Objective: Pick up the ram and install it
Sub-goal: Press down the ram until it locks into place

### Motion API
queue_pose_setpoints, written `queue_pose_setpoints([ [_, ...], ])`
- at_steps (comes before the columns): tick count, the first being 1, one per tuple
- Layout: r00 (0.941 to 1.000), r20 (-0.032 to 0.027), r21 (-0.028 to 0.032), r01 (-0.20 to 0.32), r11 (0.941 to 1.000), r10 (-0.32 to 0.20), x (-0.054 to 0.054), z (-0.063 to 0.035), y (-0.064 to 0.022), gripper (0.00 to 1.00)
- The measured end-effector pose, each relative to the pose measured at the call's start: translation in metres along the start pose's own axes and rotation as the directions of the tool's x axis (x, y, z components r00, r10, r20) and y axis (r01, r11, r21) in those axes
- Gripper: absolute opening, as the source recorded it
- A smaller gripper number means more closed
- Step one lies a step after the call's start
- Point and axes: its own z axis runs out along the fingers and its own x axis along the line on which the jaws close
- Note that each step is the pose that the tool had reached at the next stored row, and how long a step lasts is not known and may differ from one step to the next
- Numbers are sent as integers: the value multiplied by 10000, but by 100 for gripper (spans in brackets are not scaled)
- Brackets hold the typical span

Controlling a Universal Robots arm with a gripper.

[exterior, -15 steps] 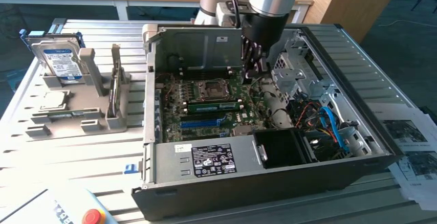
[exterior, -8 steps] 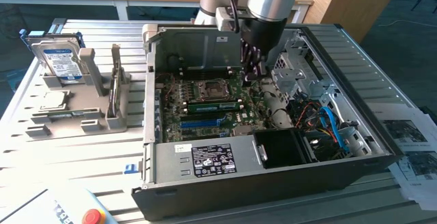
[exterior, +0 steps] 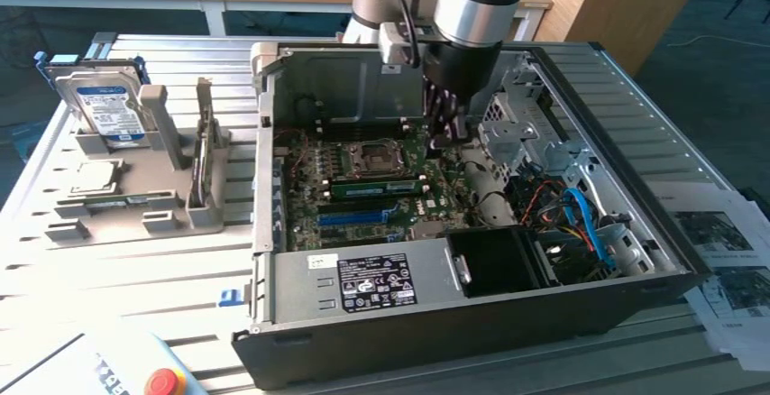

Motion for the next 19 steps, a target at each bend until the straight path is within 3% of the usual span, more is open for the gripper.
queue_pose_setpoints([
  [19, 10000, 1, 65, -1, 10000, 1, -4, 239, -5, 10],
])
